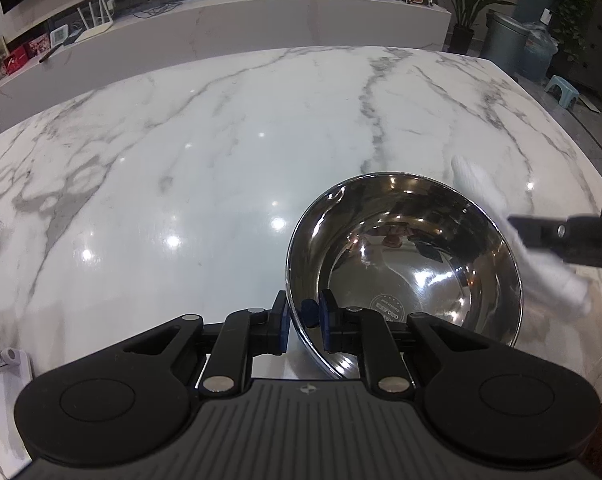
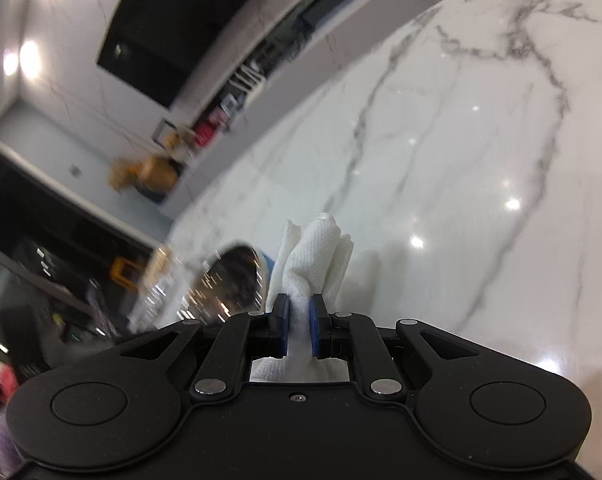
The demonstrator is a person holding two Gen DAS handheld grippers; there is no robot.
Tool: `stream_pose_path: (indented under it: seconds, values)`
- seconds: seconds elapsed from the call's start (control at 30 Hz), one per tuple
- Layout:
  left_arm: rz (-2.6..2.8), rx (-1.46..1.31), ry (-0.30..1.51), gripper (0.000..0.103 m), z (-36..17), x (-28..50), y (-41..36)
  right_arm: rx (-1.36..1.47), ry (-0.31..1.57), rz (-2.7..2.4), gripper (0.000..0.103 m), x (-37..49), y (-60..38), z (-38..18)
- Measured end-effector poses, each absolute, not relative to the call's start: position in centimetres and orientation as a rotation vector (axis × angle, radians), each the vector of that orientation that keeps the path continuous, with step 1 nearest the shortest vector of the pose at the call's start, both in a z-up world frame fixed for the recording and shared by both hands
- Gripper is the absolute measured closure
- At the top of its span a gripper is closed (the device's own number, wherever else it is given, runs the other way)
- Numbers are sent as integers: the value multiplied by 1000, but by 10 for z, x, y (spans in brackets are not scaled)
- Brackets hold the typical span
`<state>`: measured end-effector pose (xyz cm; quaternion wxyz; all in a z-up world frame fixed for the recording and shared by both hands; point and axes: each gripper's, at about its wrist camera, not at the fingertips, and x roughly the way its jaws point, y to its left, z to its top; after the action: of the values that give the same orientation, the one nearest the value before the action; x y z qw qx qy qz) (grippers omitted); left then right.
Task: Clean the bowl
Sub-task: 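Hold the bowl tilted with the left tool while the right tool wipes its blue outer wall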
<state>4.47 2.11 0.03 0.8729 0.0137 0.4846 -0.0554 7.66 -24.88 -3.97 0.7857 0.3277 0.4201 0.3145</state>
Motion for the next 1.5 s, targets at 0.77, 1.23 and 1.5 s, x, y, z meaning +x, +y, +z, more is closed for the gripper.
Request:
stream_pose_path:
  seconds: [0.77, 1.23, 1.5]
  values:
    - [-92, -41, 1028, 84, -3, 51, 18, 616, 1038, 608, 93, 79, -233, -60]
    - [-119, -27, 1012, 90, -2, 52, 22, 685, 963, 599, 93, 78, -247, -44]
    - [-123, 1, 953, 92, 2, 57, 15, 772, 902, 627, 93, 78, -258, -39]
